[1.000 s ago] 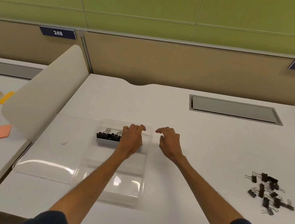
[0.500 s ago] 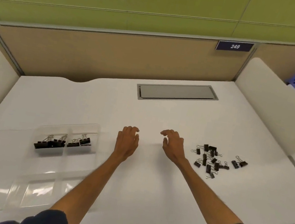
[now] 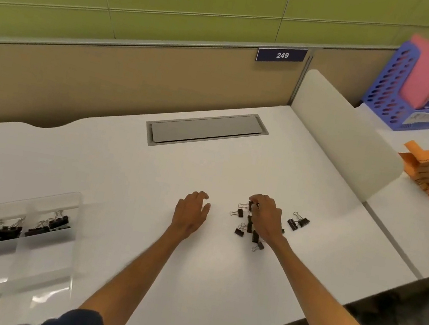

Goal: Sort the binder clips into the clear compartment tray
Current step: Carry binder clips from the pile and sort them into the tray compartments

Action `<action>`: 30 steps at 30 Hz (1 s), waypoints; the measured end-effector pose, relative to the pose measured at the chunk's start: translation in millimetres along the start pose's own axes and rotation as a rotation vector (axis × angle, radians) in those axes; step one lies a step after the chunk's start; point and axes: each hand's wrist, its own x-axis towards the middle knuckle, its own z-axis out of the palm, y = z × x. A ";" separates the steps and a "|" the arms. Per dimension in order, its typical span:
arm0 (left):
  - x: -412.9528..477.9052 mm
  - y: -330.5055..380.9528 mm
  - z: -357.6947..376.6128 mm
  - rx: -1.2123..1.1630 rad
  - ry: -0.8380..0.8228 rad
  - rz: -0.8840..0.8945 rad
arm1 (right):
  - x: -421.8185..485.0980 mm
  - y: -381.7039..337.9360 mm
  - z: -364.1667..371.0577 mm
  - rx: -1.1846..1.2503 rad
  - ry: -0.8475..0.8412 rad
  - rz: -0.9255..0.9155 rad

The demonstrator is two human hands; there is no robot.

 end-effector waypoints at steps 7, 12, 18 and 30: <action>26.1 54.9 30.2 -0.043 -0.071 0.053 | 23.1 47.2 -16.7 -0.029 -0.082 0.049; 40.8 86.2 52.3 0.018 -0.109 0.044 | 35.2 65.5 -14.2 -0.019 -0.184 0.071; 55.2 104.0 67.4 0.124 -0.128 -0.028 | 49.2 75.1 -12.3 -0.006 -0.239 0.028; 82.4 107.2 70.7 0.215 -0.110 0.013 | 66.0 84.6 -18.1 0.061 -0.093 0.076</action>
